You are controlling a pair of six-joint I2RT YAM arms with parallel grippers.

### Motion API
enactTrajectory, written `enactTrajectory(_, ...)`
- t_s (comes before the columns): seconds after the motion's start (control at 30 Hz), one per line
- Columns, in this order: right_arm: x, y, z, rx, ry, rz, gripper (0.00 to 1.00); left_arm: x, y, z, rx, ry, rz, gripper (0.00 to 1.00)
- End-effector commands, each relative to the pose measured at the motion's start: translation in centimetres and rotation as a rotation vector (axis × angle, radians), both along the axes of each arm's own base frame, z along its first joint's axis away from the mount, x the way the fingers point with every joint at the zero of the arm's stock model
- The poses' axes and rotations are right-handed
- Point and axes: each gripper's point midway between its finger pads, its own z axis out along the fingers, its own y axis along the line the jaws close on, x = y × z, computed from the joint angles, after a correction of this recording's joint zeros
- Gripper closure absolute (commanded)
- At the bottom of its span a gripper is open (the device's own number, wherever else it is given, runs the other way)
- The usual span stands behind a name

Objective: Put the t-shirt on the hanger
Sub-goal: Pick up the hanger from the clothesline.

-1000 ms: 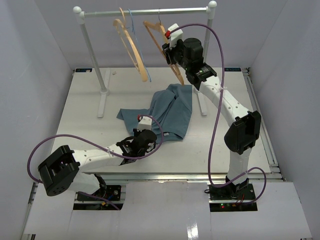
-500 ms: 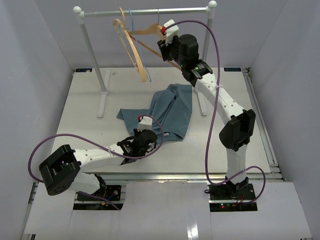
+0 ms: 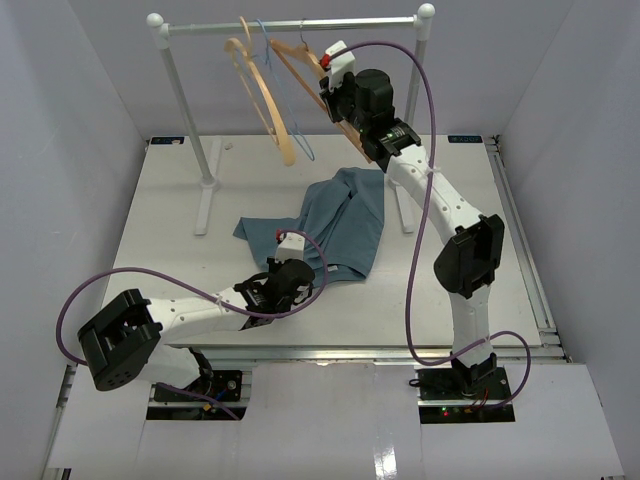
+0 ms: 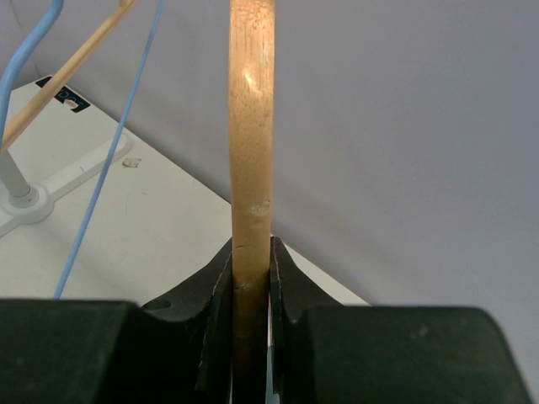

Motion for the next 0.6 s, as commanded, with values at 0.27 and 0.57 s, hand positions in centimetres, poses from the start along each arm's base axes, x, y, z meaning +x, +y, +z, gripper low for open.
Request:
enactTrajectory(0.27, -2.2, -1.9, 7.7, 0.062, -0.151, -0.007, 0.92, 0.5, -0.7, 1.6, -0.035, -0.027, 0.002, 1.00)
enactTrajectory(0.57, -3.6, -2.5, 9.7, 0.075, -0.189, 0.006, 0.92, 0.4, -0.6, 1.8, -0.047, -0.028, 0.002, 1.00)
